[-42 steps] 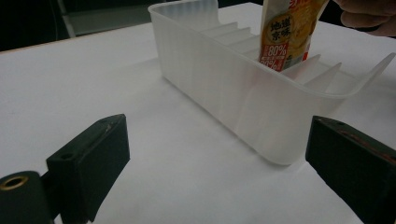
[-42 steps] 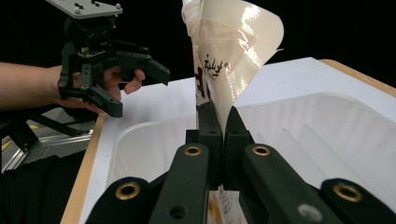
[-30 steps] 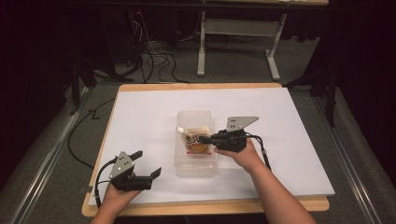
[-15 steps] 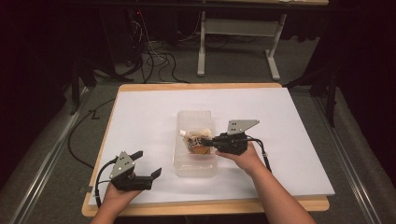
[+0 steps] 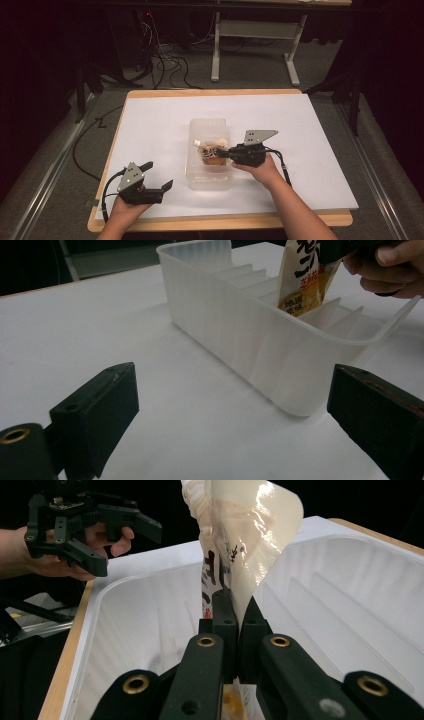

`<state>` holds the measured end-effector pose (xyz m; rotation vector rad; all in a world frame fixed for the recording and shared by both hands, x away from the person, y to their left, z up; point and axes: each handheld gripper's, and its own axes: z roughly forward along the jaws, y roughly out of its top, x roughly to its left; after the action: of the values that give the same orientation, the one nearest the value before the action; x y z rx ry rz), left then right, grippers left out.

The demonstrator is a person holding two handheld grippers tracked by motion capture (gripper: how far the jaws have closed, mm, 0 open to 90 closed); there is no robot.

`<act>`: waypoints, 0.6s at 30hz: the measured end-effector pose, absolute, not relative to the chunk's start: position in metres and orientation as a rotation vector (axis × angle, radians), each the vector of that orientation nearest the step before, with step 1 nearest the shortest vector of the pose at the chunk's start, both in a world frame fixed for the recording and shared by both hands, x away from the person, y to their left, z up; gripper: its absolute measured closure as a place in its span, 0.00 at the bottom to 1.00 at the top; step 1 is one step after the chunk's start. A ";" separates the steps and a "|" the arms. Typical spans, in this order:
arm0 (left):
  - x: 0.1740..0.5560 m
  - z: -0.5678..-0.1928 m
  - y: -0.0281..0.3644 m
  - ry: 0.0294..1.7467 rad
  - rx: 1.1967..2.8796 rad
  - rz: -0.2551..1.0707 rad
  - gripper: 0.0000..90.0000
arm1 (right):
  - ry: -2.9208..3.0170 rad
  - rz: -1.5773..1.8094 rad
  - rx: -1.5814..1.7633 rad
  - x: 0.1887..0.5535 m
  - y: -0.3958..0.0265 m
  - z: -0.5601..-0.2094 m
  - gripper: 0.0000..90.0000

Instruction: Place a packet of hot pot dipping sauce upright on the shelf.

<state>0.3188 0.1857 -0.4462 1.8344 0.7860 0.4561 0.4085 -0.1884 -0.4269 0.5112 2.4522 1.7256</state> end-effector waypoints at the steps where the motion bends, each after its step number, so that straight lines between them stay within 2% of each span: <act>1: 0.319 -0.446 0.186 0.786 1.834 0.456 0.08 | 2.449 1.728 0.510 0.409 -0.189 -0.427 1.00; 13: 0.319 -0.447 0.184 0.783 1.841 0.453 0.08 | 2.458 1.700 0.546 0.406 -0.199 -0.431 1.00; 18: 0.319 -0.447 0.184 0.781 1.841 0.452 0.08 | 2.458 1.693 0.551 0.405 -0.197 -0.430 0.94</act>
<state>0.3193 0.1836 -0.4465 1.8409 0.7807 0.4519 0.4049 -0.1968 -0.4303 0.5513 2.4580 1.6931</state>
